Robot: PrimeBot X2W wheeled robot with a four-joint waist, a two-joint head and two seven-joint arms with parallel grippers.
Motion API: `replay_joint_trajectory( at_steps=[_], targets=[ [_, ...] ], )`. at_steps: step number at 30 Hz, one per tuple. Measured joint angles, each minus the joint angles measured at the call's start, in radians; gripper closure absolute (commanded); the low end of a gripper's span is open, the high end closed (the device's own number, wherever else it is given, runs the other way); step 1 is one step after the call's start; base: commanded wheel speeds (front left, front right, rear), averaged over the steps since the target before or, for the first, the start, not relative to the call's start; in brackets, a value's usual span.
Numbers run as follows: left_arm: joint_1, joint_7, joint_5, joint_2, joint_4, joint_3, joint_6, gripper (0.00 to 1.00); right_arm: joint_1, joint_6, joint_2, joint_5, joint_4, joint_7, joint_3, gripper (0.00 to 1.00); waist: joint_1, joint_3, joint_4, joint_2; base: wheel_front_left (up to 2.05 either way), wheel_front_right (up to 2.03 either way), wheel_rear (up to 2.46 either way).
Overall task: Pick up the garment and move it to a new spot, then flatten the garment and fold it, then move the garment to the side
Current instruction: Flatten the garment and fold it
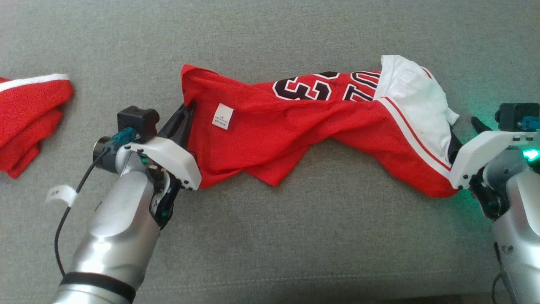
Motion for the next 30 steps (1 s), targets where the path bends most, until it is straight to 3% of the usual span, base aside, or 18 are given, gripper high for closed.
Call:
replay_joint_trajectory(
  at_steps=[9,10,11,12,20,30],
  targets=[
    [0.005,0.0,0.009,0.001,-0.008,0.021,0.0,1.0,-0.009,0.0,-0.007,0.042,0.031,-0.044,0.037,0.0,0.0,-0.001,-0.005,0.0,0.0,0.0,0.0],
    [0.005,0.0,0.009,0.001,-0.01,0.021,0.0,1.0,-0.01,0.0,-0.007,0.046,0.033,-0.052,0.041,0.53,0.0,-0.002,-0.006,0.0,0.0,0.0,0.0],
    [0.005,0.0,0.009,0.001,-0.011,0.021,0.0,1.0,-0.01,0.0,-0.007,0.052,0.037,-0.06,0.045,0.89,0.0,-0.003,-0.007,0.0,0.0,0.0,0.0],
    [0.006,0.0,0.009,0.001,-0.011,0.022,0.0,1.0,-0.01,0.0,-0.007,0.058,0.039,-0.069,0.049,1.0,0.0,-0.004,-0.008,0.0,0.0,0.0,0.0],
    [0.025,0.0,0.009,0.001,-0.024,0.031,0.0,1.0,0.012,0.0,0.001,0.079,0.005,-0.181,0.035,1.0,0.0,-0.03,-0.017,0.0,0.0,0.0,0.0],
    [0.07,0.0,0.01,0.008,-0.039,0.06,0.009,1.0,0.125,0.0,0.034,0.056,-0.196,-0.294,-0.056,1.0,0.0,-0.072,-0.029,0.0,0.0,0.0,0.0]
  ],
)
